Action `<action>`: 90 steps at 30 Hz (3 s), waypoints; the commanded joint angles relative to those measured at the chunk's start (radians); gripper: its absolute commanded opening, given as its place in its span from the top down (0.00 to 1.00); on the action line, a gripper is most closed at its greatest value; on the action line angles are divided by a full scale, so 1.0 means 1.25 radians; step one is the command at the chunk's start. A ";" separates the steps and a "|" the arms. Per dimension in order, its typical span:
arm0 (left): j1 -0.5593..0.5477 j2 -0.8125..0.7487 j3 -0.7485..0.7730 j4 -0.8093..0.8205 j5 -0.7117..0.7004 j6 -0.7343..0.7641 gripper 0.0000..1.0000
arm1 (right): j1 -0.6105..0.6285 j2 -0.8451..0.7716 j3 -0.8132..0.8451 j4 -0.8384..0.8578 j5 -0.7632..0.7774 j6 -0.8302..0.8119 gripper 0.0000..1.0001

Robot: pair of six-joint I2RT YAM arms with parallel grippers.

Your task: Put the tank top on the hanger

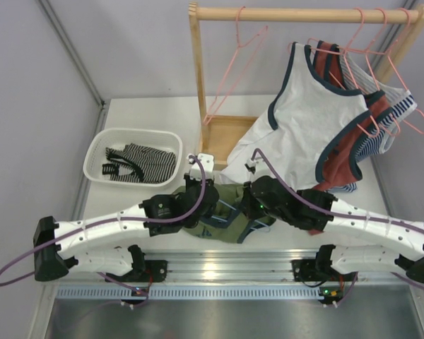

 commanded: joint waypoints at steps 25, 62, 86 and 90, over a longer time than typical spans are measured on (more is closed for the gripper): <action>-0.024 -0.012 0.168 -0.122 -0.042 0.041 1.00 | -0.070 -0.049 0.028 0.305 -0.273 -0.422 0.59; -0.032 0.006 0.267 -0.157 -0.018 0.089 1.00 | -0.138 0.066 -0.005 0.421 -0.490 -0.423 0.75; -0.032 -0.020 0.288 -0.135 -0.005 0.105 0.39 | -0.119 0.002 -0.075 0.530 -0.402 -0.353 1.00; -0.035 -0.052 0.283 -0.105 0.029 0.125 0.38 | -0.119 -0.030 -0.116 0.569 -0.363 -0.325 1.00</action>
